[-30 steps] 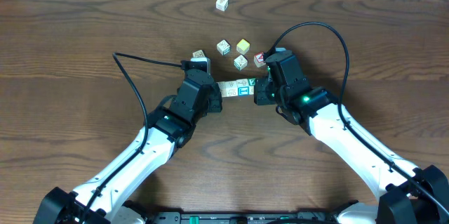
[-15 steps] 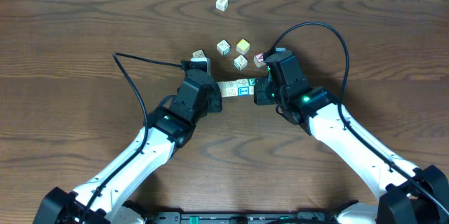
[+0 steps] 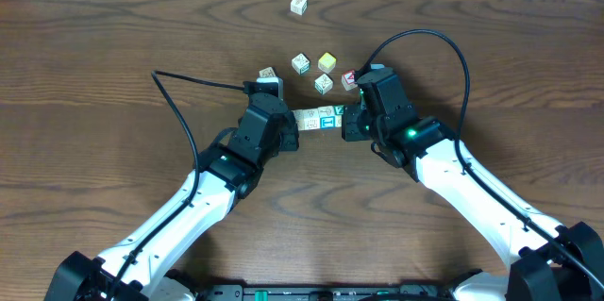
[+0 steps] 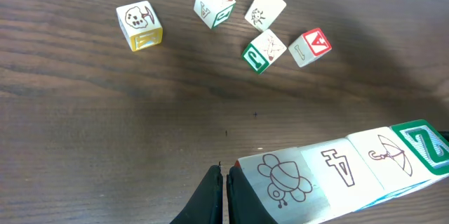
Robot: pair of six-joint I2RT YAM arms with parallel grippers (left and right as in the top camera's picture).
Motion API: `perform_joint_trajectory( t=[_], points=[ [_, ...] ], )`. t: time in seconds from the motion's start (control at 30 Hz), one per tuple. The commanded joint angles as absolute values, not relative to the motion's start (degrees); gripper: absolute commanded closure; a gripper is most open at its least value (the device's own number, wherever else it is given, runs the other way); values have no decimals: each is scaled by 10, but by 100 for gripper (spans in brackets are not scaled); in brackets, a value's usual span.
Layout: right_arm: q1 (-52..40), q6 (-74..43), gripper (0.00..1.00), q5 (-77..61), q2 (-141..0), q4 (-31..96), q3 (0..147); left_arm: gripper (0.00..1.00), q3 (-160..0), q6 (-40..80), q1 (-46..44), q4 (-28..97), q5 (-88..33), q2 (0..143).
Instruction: Lift 4 blocks
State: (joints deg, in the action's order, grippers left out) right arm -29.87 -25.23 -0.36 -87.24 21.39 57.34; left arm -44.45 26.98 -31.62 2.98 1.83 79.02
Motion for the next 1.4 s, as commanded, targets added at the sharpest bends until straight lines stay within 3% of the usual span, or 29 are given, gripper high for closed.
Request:
perform_joint_trajectory(
  t=[0.0,1.37],
  points=[
    [-347,-261,99,-150,-859,195,585,93,-456,269,-352,8,-111,785],
    [-350,-261,99,-150,-876,199,585,93,-454,269,-352,13,-114,785]
  ],
)
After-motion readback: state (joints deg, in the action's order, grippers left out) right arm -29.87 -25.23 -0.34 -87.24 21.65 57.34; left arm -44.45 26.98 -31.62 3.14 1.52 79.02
